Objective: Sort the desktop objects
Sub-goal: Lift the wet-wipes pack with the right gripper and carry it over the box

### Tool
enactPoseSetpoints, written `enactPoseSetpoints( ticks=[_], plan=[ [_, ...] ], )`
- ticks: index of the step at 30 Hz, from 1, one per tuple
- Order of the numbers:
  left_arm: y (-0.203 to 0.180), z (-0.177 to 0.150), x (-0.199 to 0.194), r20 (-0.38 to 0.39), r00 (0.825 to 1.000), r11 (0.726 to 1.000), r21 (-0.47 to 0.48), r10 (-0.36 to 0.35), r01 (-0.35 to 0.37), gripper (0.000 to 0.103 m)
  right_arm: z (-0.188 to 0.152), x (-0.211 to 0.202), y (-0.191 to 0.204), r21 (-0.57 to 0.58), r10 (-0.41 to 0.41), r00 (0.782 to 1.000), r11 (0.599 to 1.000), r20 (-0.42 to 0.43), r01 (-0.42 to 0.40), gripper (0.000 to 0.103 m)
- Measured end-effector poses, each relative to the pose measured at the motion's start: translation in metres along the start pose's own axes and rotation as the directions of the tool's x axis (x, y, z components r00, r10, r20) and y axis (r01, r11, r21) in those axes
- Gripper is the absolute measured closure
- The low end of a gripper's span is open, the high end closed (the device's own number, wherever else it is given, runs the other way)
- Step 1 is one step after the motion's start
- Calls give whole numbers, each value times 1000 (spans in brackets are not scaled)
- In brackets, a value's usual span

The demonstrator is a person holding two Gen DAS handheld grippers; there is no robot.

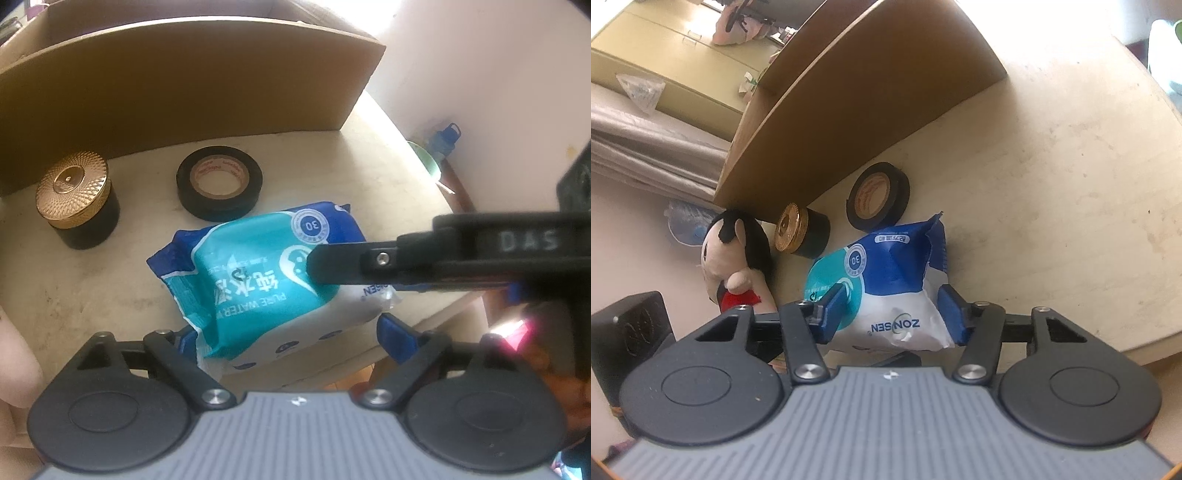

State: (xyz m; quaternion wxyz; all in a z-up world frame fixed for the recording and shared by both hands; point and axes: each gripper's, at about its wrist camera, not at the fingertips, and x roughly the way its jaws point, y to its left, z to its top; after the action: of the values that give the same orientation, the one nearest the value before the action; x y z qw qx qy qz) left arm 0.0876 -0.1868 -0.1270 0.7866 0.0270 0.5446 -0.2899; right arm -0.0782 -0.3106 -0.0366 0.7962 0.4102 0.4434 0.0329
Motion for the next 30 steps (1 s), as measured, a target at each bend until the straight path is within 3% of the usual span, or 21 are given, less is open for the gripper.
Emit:
enactPoseSetpoints(
  ticks=[7,19,30],
  plan=[
    [-2,-4,-3,6,1000,1000,2,6,-6,16,-1,-3,7,-32,-26,1000,999,9,26,50],
    [-5,-3,-22,37,999,1000,9,-16,16,17,0,-18,22,-61,-52,998,997,33,54,50],
    [-12,11,-76,170,985,999,39,5,-12,17,15,-45,64,-149,-10,994,989,105,26,50]
  ],
)
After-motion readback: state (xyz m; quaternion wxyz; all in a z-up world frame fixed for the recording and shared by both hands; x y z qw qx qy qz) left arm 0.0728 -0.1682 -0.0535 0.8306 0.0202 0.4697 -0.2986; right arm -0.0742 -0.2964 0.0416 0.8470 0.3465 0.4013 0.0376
